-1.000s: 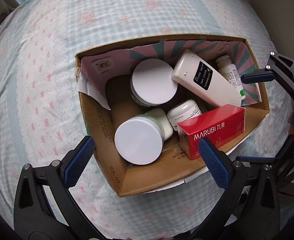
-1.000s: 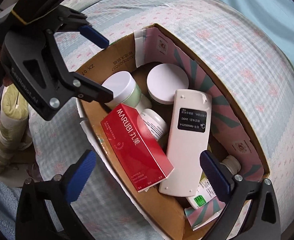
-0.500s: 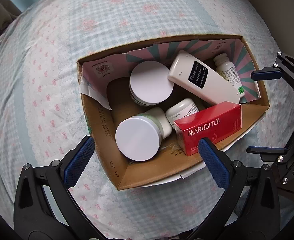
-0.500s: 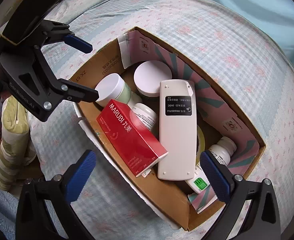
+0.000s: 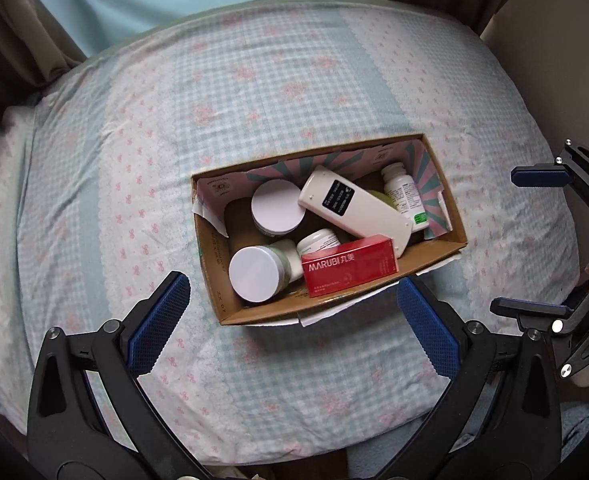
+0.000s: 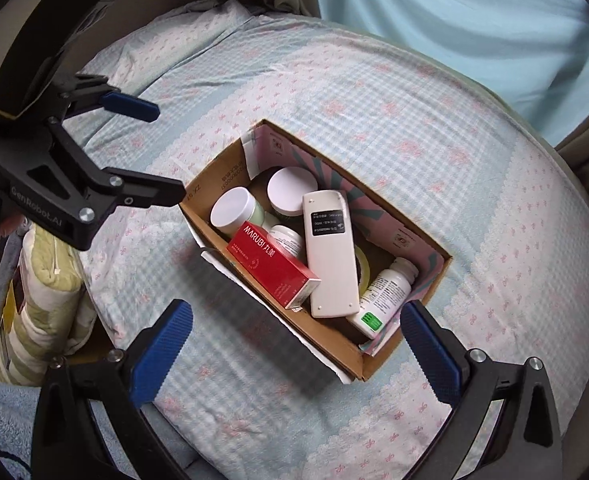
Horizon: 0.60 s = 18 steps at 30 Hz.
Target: Organize rigid objects
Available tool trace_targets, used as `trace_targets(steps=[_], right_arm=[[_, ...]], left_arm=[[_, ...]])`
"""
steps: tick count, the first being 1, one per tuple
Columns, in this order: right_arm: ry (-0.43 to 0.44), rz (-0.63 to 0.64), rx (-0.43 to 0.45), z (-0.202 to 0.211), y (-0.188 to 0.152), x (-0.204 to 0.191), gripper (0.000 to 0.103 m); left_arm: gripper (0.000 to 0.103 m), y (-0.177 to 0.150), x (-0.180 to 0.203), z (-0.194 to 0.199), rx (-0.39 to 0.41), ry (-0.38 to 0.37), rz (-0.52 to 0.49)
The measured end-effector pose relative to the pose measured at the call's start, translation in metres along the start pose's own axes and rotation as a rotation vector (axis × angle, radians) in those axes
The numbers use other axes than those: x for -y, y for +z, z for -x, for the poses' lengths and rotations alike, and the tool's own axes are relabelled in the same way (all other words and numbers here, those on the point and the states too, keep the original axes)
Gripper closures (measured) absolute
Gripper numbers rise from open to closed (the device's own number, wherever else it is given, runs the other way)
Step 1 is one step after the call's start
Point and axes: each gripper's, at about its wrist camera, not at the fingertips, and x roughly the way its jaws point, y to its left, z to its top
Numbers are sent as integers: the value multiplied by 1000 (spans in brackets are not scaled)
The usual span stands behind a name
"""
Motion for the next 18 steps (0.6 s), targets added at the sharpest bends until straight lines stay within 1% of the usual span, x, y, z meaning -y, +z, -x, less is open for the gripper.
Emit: trace_targets(steps=[4,8,11,14,17,18], right_arm=[[-71,-148,82,66,-6,12,0],[-215,-277,192,143,-15,23,0],[-293,-379,283,197,-25,31,0],[-355,-449,368,240,-37,36,0],[-439,-472,431,268,-48,35,0],[-458,-478,448,273,-52,35,0]], left_arm=[[0,4,26,66,104,32,55],[0,9,51,139,279,51,117],[0,9,72,188,417,86,154],[0,2,88,223,527,92,181],[0,-9,104,244,600,90,184],[0,-12,109,248,613,101,178]])
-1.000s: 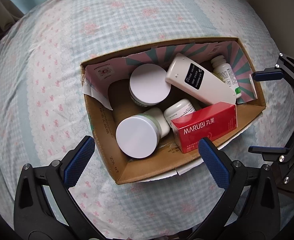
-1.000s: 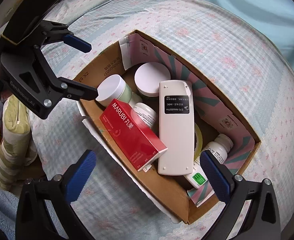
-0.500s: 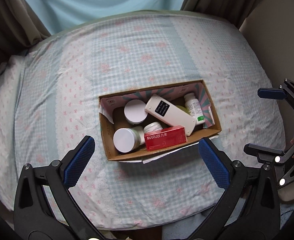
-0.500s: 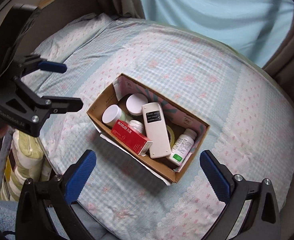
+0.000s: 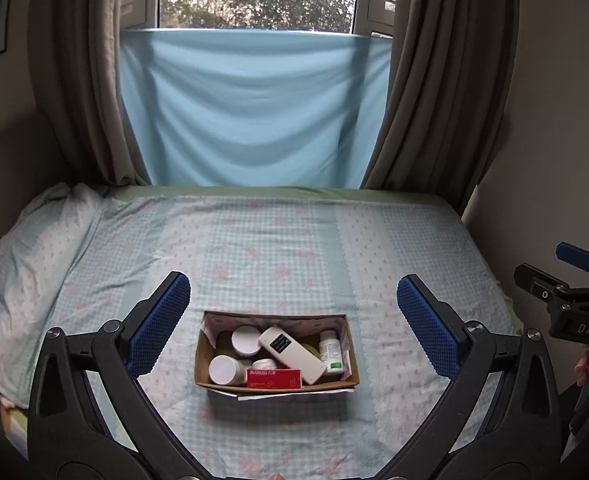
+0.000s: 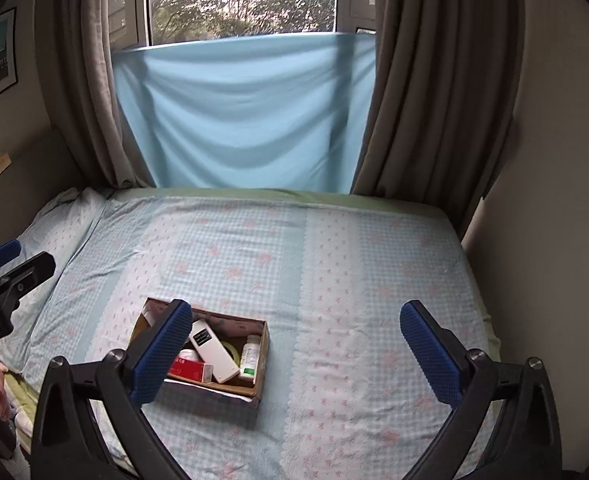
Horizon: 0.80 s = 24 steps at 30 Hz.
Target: Organize rigid objects
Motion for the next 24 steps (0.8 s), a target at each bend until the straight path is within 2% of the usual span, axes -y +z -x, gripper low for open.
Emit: trace_targets(steps=[7,24], right_arm=[[-39,-44,54,15,-12,15,0],[-72,-89,96,30,-20,33,0]], left_arm=[[0,-13,22,19,63,39,-59],[0,-24,39,22,71,13,-62]])
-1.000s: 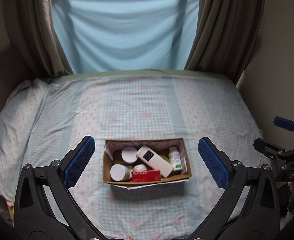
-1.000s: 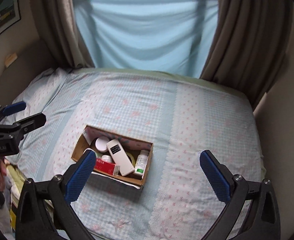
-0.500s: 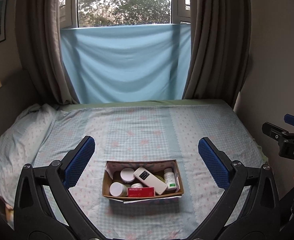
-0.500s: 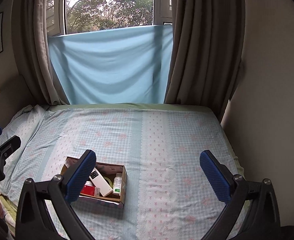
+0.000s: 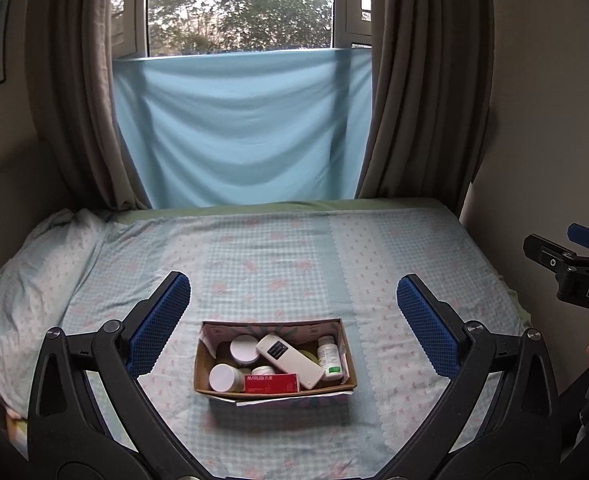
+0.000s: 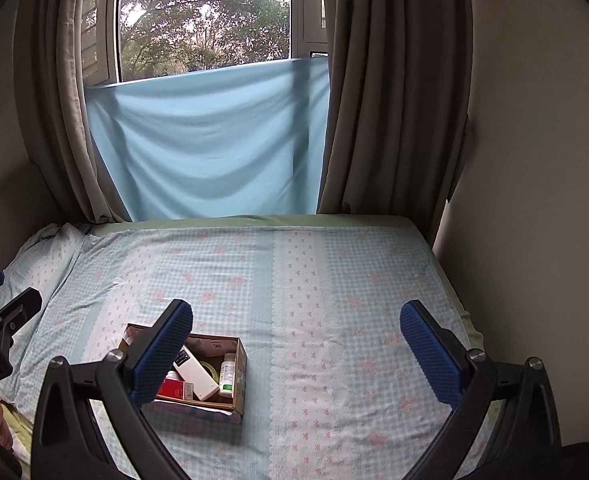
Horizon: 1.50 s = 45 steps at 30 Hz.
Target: Organize rigid objects
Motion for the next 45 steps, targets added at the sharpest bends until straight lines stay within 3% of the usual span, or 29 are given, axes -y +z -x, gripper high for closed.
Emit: trace_targets(steps=[35,41,45], right_arm=[[-21,-14,10,1,1,12,0],[-27,-16,11,0,2,13,0],[-30,-16,12,0,2,14,0]], left_arm=[[0,-3,8,0,4,29,16],[0,-2,14,1,34,114,-22],[0,-2,15,1,51,108,-31]])
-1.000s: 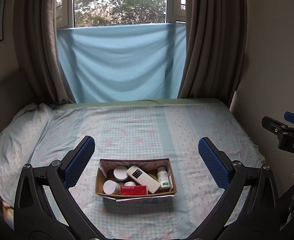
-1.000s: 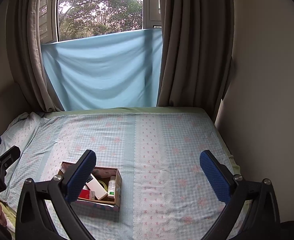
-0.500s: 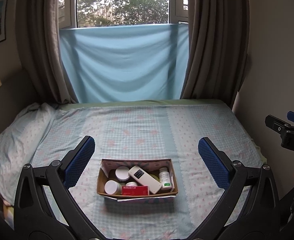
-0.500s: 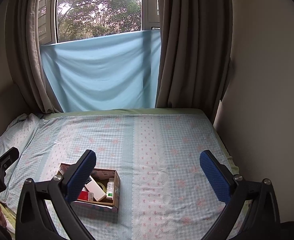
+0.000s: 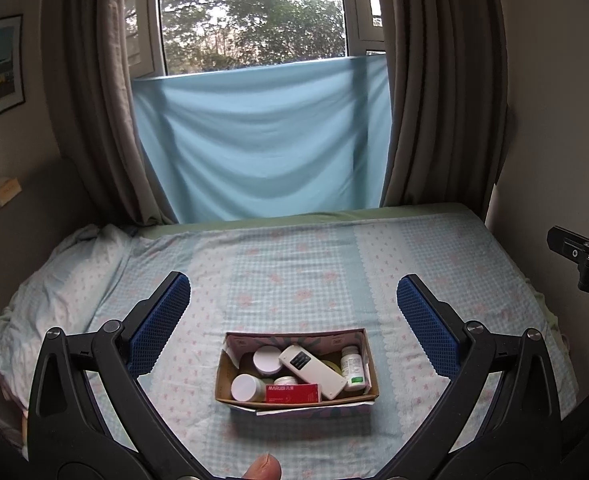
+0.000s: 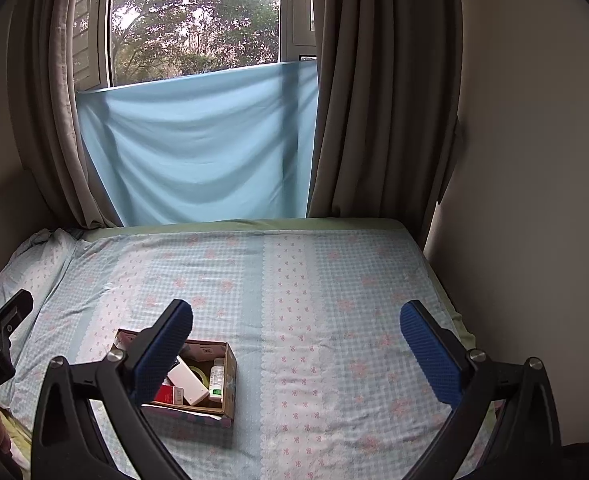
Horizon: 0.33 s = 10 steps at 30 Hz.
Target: Organize rigid objects
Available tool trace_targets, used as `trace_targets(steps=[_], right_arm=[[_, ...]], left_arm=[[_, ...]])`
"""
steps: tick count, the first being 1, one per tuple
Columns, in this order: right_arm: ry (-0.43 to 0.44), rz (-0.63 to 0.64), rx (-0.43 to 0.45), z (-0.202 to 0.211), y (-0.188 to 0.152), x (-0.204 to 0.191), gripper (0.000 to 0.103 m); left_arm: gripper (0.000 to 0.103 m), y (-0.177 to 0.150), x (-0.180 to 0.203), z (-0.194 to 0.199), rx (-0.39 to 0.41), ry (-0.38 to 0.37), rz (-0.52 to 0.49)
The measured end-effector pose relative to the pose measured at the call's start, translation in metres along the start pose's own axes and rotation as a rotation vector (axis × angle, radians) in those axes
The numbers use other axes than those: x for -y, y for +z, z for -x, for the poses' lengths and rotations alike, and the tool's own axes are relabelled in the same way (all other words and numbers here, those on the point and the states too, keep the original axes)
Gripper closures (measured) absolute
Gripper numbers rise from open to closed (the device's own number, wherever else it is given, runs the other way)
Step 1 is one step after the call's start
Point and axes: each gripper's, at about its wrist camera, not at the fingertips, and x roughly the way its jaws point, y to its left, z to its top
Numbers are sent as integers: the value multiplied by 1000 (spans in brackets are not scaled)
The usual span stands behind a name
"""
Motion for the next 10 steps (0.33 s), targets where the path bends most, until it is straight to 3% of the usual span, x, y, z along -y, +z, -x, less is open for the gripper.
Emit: trace_targets(steps=[10], right_arm=[[-7,-8,-3,-7,5,3,0]], left_arm=[[0,2,-1,-6,12,-51,29]])
